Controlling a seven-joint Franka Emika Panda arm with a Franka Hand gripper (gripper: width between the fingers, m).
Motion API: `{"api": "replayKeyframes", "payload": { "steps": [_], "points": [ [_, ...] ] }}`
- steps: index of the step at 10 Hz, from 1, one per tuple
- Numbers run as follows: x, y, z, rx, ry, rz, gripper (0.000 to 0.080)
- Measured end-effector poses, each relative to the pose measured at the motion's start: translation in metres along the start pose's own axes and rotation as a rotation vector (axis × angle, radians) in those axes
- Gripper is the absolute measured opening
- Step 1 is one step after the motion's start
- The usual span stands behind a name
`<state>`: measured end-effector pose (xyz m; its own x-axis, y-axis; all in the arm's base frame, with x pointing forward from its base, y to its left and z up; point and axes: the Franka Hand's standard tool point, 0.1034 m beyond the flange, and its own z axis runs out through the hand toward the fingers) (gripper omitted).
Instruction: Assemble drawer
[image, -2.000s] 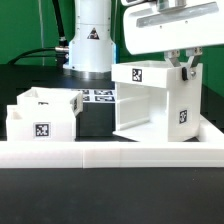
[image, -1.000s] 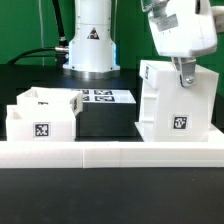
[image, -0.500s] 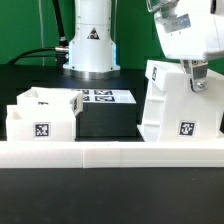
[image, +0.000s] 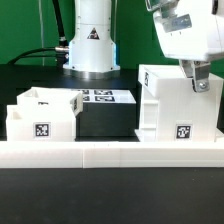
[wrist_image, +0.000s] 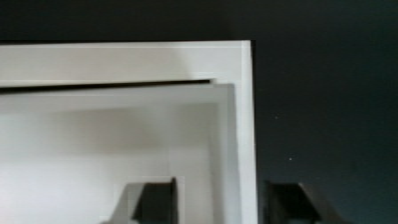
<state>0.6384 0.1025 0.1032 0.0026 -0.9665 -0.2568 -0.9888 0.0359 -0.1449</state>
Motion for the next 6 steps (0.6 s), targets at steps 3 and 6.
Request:
{"api": "replayKeyframes", "payload": {
  "steps": [3,6],
  "points": [
    [0.001,0.002,-0.011,0.008,-0.004,-0.105,0.0563],
    [0.007,0.006,-0.044,0.007,-0.012,-0.297,0.0641]
  ]
}}
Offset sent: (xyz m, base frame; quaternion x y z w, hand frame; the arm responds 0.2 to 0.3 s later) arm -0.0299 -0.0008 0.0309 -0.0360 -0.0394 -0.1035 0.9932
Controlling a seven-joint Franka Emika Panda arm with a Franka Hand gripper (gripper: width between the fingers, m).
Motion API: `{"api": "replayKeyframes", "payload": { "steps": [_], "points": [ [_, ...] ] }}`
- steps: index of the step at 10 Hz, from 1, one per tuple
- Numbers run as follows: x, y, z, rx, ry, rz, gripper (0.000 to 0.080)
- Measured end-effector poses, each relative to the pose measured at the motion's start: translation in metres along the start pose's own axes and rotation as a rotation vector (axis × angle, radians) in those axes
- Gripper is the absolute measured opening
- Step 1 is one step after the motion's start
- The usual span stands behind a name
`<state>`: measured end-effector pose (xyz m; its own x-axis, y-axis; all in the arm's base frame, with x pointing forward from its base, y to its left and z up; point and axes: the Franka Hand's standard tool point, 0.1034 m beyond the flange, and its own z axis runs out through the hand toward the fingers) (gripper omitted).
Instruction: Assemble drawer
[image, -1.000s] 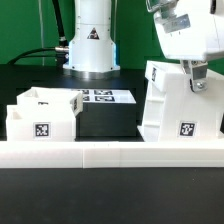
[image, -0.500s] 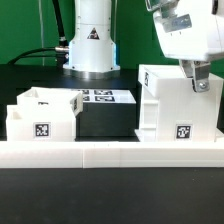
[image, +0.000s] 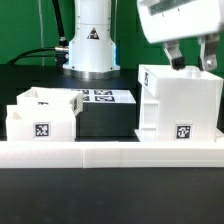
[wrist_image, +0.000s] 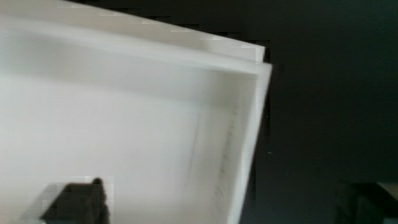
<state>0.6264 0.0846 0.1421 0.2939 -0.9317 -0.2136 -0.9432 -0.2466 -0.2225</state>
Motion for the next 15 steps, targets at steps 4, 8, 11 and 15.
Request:
{"api": "replayKeyframes", "payload": {
  "steps": [4,8,11,15],
  "points": [
    [0.009,0.008,-0.006,0.046,-0.019,0.025,0.0649],
    [0.032,0.016,-0.017,-0.025,-0.033,-0.410,0.0649],
    [0.036,0.013,-0.019,-0.020,-0.035,-0.708,0.0649],
    [0.072,0.033,-0.028,-0.110,-0.035,-1.239,0.0649]
  ]
}}
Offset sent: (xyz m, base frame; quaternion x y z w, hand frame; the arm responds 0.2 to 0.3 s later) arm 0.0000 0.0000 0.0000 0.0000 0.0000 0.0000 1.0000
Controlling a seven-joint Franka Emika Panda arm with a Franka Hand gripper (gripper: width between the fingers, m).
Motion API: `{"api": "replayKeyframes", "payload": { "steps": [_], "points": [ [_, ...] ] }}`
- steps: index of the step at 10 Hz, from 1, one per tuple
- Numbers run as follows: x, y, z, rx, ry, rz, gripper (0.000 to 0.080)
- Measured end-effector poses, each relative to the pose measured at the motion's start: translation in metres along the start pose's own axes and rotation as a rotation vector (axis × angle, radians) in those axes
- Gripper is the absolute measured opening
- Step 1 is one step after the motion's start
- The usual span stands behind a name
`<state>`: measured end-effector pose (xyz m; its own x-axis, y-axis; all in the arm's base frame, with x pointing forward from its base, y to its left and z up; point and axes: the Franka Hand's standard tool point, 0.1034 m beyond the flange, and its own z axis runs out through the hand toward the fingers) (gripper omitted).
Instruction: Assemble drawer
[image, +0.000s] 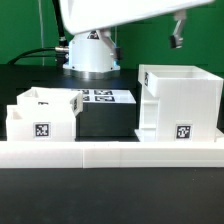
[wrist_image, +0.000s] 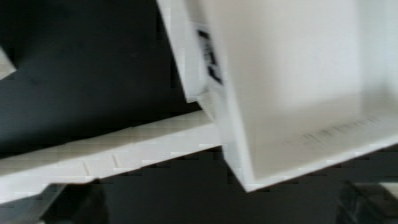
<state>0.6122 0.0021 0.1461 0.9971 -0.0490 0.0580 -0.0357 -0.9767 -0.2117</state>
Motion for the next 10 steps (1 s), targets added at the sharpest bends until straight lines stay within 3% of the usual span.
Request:
{"api": "replayKeyframes", "payload": {
  "steps": [1,2,3,4,7,10],
  "points": [
    [-0.002,0.023,-0.004,-0.026,-0.010,-0.046,0.0649],
    [-0.004,0.038,-0.005,-0.067,-0.015,-0.077,0.0649],
    [-0.010,0.057,0.001,-0.076,0.005,-0.064,0.0649],
    [-0.017,0.071,0.005,-0.063,0.010,-0.029,0.0649],
    [-0.018,0.071,0.006,-0.067,0.006,-0.043,0.0649],
    [-0.035,0.093,0.028,-0.089,-0.007,-0.167,0.0649]
  ]
}}
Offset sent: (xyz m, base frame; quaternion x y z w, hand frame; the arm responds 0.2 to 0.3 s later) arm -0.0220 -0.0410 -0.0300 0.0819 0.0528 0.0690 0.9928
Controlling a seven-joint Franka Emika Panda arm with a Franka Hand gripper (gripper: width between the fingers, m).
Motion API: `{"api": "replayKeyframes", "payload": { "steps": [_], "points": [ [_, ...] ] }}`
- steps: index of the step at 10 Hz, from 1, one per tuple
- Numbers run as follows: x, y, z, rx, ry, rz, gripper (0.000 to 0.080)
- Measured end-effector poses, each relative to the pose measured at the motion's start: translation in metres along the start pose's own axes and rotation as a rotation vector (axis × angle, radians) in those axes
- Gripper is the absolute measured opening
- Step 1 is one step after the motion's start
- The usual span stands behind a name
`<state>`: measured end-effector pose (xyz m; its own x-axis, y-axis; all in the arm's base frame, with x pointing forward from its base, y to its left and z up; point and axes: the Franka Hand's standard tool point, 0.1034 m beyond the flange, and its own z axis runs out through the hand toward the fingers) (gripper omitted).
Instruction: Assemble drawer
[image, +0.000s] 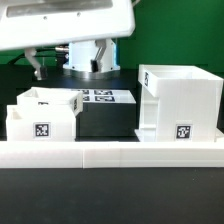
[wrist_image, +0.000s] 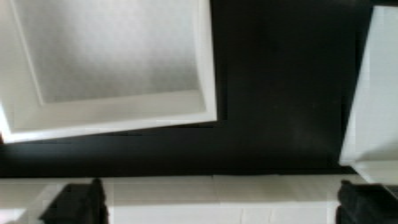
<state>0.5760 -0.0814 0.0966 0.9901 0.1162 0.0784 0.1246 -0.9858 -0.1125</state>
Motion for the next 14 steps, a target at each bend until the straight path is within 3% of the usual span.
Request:
{"api": "replayKeyframes", "payload": {
  "steps": [4,9,12,14],
  "points": [
    [-0.020,0.009,0.033,-0.025,-0.009,0.000,0.0649],
    [-0.021,0.010,0.036,-0.027,-0.011,0.000,0.0649],
    [-0.038,0.012,0.057,-0.053,-0.005,0.002,0.0649],
    [-0.040,0.011,0.065,-0.062,-0.002,-0.005,0.0649]
  ]
}}
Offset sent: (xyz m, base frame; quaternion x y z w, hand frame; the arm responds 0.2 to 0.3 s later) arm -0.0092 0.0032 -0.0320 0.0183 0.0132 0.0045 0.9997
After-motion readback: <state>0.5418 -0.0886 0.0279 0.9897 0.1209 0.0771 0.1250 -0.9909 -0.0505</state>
